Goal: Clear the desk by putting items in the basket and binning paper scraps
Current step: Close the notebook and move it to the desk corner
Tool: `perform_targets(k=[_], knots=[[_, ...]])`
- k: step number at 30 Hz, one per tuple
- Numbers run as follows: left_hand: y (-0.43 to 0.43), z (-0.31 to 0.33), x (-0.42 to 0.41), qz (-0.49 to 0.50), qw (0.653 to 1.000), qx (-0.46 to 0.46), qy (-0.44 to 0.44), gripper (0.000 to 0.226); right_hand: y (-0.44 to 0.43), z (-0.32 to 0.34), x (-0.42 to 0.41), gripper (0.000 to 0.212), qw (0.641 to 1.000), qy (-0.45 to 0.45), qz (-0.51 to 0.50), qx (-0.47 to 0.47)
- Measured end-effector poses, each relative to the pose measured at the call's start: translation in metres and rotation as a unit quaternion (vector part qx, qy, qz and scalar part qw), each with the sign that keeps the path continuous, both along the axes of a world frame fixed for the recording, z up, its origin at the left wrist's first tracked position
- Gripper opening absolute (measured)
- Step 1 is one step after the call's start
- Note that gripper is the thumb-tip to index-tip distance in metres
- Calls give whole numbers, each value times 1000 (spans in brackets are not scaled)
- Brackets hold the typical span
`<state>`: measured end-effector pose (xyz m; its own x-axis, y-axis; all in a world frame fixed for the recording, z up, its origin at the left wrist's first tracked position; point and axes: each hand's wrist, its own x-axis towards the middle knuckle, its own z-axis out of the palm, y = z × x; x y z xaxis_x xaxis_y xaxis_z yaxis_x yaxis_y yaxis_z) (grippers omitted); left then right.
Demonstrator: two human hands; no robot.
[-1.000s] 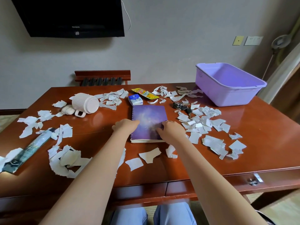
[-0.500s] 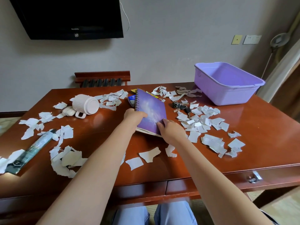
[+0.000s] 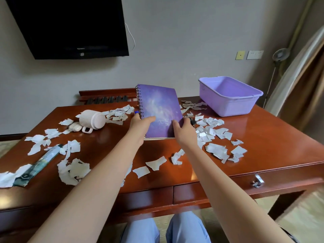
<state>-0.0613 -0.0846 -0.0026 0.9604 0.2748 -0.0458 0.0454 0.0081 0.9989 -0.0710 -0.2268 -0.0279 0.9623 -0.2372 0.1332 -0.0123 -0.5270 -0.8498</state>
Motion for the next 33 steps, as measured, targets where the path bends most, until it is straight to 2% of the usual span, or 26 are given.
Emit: perform_targets(k=[3, 7, 13, 15, 18, 21, 22, 26, 33], knots=[[-32, -8, -6, -20, 1000, -3, 4, 47, -24, -3, -6, 44, 999, 18, -37, -18], [-83, -11, -9, -64, 998, -23, 16, 37, -69, -7, -10, 48, 996, 22, -89, -17], [-170, -16, -1, -145, 986, -5, 78, 57, -155, -20, -10, 54, 981, 47, -180, -45], [-201, -18, 3, -157, 984, 23, 81, 48, -186, -24, -9, 53, 977, 48, -201, -54], [-246, -25, 12, -182, 976, 78, 86, 48, -230, -27, -10, 52, 968, 46, -240, -64], [-288, -28, 17, -203, 967, 128, 89, 15, -270, -33, -10, 53, 958, 49, -272, -73], [-301, -30, 21, -207, 963, 147, 93, 11, -282, -35, -9, 53, 955, 51, -280, -79], [-344, -33, 35, -238, 932, 248, 111, 45, -328, -39, -5, 53, 940, 72, -309, -127], [-394, -42, 61, -281, 861, 404, 133, 67, -383, -45, 16, 50, 920, 80, -322, -207]])
